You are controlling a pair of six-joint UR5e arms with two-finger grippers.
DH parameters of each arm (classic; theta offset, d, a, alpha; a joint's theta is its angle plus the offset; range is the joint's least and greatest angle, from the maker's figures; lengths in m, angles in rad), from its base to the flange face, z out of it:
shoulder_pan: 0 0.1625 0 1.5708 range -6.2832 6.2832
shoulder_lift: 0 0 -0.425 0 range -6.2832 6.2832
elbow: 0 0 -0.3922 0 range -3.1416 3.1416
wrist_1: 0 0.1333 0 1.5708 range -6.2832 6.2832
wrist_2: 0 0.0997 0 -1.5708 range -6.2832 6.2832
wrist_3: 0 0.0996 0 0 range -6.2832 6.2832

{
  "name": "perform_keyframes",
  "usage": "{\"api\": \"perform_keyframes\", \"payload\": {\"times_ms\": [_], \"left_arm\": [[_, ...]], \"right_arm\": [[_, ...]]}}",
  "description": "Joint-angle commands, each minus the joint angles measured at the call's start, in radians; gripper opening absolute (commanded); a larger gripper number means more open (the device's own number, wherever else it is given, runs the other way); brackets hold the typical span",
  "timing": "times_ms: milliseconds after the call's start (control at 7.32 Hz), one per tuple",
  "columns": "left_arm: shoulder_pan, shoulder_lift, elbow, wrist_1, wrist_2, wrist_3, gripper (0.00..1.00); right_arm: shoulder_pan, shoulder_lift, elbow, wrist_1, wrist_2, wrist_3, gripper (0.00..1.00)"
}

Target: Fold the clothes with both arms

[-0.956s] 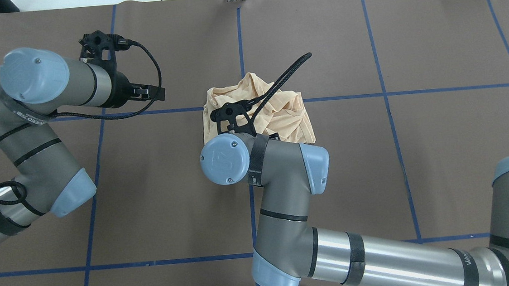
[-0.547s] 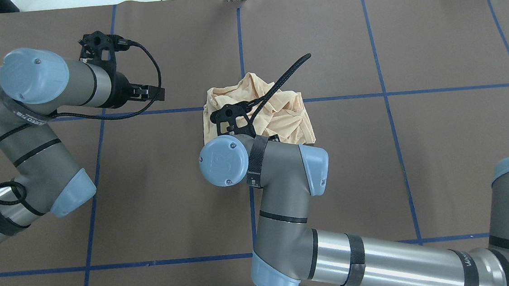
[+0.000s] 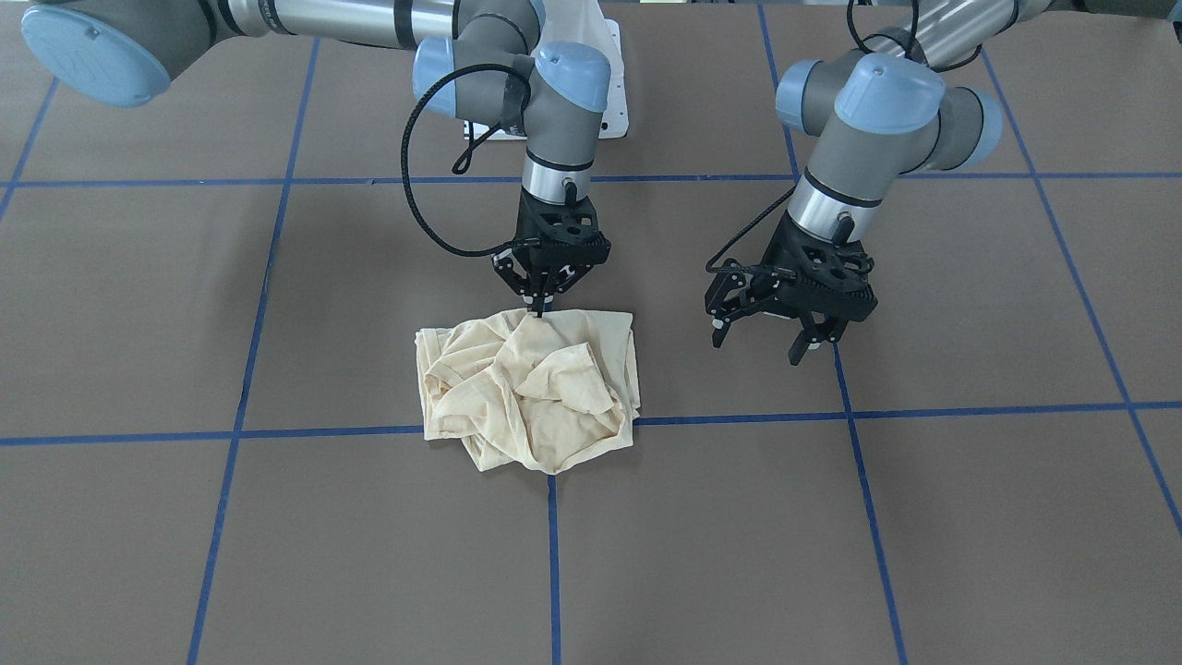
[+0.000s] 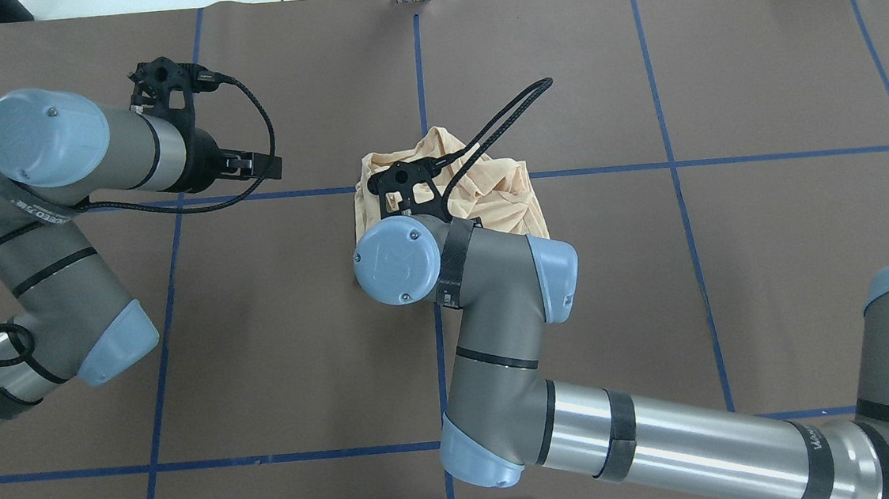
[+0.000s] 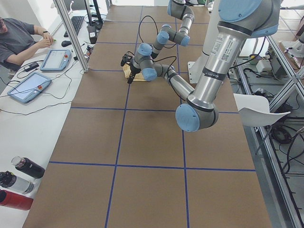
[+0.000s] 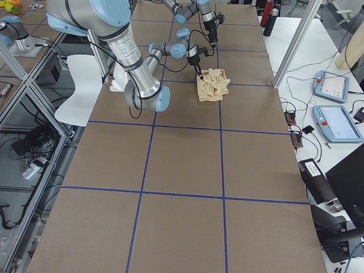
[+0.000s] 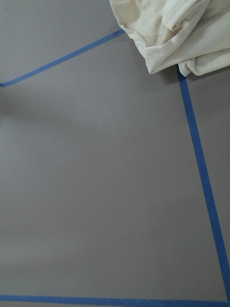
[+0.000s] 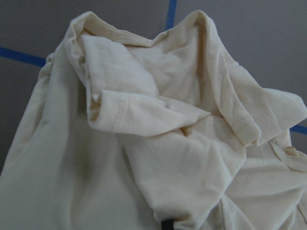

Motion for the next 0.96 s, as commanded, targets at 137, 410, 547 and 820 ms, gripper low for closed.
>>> {"api": "perform_keyframes", "payload": {"times_ms": [137, 410, 547, 820], "left_arm": [[0.000, 0.004, -0.014, 0.002, -0.001, -0.002, 1.00], [0.000, 0.004, -0.017, 0.002, -0.001, -0.002, 1.00], [0.000, 0.004, -0.026, 0.005, -0.001, -0.002, 1.00], [0.000, 0.006, -0.043, 0.011, -0.023, -0.002, 1.00]], "right_arm": [[0.139, 0.019, -0.149, 0.156, 0.002, -0.024, 0.00], [0.216, 0.058, -0.255, 0.201, 0.008, -0.047, 0.00], [0.236, 0.061, -0.299, 0.249, 0.008, -0.047, 0.00], [0.270, 0.066, -0.318, 0.287, 0.069, -0.046, 0.99]]}}
